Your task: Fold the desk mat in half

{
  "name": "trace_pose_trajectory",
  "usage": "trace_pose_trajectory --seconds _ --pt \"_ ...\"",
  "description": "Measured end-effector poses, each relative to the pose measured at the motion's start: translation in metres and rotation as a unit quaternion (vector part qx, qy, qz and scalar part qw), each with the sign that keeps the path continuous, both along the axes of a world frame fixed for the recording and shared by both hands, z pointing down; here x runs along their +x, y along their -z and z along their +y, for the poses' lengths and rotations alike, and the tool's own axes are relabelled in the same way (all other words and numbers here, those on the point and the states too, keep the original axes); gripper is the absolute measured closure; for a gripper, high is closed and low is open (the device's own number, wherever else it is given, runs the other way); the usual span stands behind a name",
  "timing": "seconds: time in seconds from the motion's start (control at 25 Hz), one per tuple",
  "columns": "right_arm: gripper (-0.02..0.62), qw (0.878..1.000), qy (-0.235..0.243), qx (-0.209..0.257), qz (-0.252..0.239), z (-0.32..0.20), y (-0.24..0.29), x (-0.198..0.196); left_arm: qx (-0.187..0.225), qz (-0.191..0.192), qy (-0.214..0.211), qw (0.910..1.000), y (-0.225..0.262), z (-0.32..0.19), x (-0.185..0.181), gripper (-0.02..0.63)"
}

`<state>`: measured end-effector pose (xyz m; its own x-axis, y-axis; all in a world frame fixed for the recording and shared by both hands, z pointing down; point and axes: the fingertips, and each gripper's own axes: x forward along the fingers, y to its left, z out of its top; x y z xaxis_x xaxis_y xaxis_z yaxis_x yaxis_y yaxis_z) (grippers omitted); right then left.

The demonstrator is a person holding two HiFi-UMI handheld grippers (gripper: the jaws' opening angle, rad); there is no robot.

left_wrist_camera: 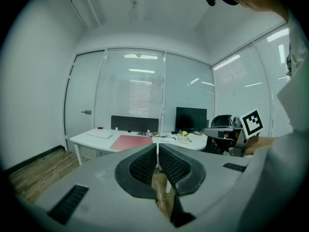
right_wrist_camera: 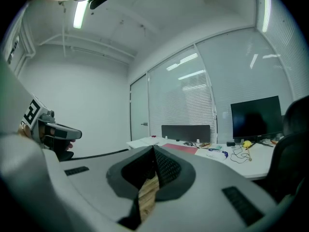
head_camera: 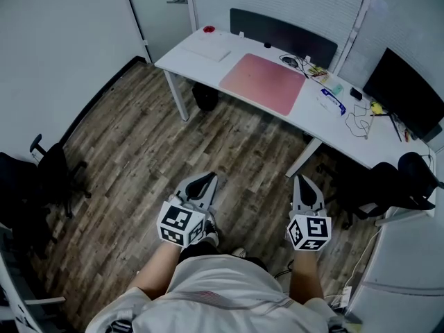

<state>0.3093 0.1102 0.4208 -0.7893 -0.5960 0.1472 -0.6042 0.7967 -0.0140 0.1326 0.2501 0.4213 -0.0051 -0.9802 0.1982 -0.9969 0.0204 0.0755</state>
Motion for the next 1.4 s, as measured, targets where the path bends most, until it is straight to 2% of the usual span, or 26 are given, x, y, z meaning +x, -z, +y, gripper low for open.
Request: trace_pose_trajectory --seconds 0.32,0.84,1.08,1.4 --pt "0.546 1.000 -0.010 -0.009 0.021 -0.024 -0.002 -0.047 0.010 0.019 -0.006 0.9997 -0.004 -0.024 -0.050 0.584" --pt "0.545 0.999 -0.015 0.017 0.043 -0.063 0.014 -0.169 0.037 0.033 -0.011 0.9987 -0.003 -0.068 -0.181 0.584" --pt "0.545 0.998 -0.013 0.007 0.067 -0.075 0.003 -0.196 0.033 0.043 -0.018 0.9984 -0.013 -0.081 -0.205 0.584" --pt "0.545 0.998 -0.017 -0.009 0.062 -0.125 -0.010 -0.223 0.022 0.044 -0.016 0.9987 -0.023 -0.127 -0.233 0.584"
